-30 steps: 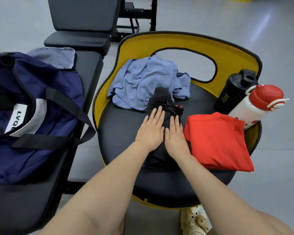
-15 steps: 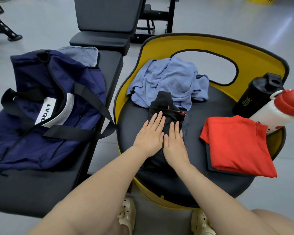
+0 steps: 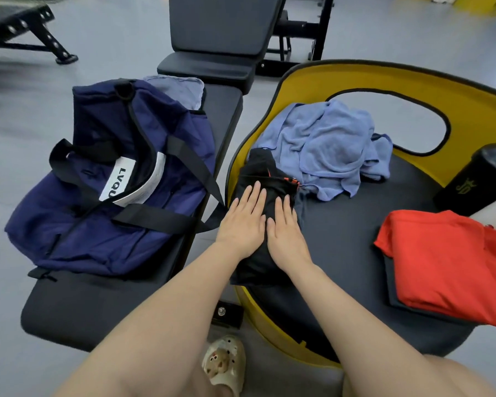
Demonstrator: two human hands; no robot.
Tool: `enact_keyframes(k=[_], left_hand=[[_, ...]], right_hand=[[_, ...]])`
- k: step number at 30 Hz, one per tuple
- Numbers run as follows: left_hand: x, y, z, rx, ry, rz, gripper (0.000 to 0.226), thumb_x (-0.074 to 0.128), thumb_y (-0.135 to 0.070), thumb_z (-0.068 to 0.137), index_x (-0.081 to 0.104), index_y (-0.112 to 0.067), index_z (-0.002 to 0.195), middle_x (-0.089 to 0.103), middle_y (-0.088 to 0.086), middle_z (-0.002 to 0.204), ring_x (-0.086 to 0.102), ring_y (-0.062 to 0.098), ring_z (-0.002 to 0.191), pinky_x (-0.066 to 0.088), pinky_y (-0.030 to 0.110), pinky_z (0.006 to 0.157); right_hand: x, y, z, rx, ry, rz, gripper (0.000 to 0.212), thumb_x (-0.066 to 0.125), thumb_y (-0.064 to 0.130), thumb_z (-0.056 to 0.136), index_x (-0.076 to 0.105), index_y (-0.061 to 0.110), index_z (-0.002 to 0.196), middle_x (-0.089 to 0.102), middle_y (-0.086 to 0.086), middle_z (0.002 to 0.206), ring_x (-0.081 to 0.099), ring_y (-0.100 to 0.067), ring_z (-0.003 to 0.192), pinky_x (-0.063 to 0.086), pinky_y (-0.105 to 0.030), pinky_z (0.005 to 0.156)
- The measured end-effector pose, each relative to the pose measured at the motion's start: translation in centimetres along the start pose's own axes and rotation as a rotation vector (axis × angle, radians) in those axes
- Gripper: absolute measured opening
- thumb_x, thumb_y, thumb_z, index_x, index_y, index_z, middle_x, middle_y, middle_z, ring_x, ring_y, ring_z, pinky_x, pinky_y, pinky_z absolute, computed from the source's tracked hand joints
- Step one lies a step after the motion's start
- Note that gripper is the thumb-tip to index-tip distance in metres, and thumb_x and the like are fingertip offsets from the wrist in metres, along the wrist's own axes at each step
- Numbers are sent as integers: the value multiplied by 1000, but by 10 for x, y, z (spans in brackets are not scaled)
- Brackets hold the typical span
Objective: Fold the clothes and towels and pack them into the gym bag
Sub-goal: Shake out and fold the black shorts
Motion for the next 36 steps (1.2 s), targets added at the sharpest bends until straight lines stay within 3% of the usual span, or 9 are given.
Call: enact_keyframes(k=[3, 6, 10, 14, 27, 36], left_hand=[[-3, 11, 5, -11, -28, 22, 56, 20, -27, 103, -6, -14, 151, -15, 2, 159, -11, 15, 146, -2, 32, 118], [-5, 22, 8, -28, -34, 27, 56, 20, -27, 103, -6, -12, 151, -14, 4, 159, -11, 16, 146, -2, 33, 118], [-6, 33, 11, -35, -50, 41, 57, 21, -27, 103, -5, -13, 151, -13, 3, 159, -10, 16, 147, -1, 33, 120], [-7, 35, 15, -31, -43, 56, 56, 20, -27, 103, -6, -14, 151, -14, 2, 159, -11, 15, 146, -2, 33, 119], [-8, 11, 9, 36, 76, 101, 52, 15, -33, 104, -1, -22, 152, -12, -1, 159, -12, 16, 146, -2, 36, 118], [-30, -17, 1, 42, -9, 196, 53, 14, -34, 104, 0, -16, 152, -6, -1, 160, -7, 15, 147, -2, 36, 118]], right_hand=[[5, 5, 14, 11, -14, 42, 53, 19, 19, 105, -4, 1, 150, -12, -3, 156, -9, -21, 148, -4, -29, 119], [8, 14, 25, 15, -59, 121, 55, 25, 19, 104, 3, 2, 151, 0, -9, 159, 0, -24, 148, -1, -30, 119], [13, 23, 31, -11, 22, 30, 52, 18, 17, 105, -4, -1, 149, -9, -11, 159, -10, -22, 148, -7, -27, 117], [13, 23, 35, 9, -2, 80, 53, 20, 20, 105, -3, 3, 151, -10, -7, 159, -9, -19, 148, -6, -25, 117], [7, -8, 10, 108, 125, -37, 53, 10, 38, 104, -4, 22, 153, -8, 7, 160, -12, -15, 147, -7, -37, 118], [-32, -36, -13, 97, 22, -126, 54, 11, 41, 104, 0, 21, 153, -5, 6, 161, -9, -13, 147, -6, -35, 119]])
Point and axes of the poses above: each hand's wrist, its own z-axis towards the middle knuckle, its own x-axis out of the palm, y = z × x, the point moved 5 cm from there along z, towards the middle knuckle
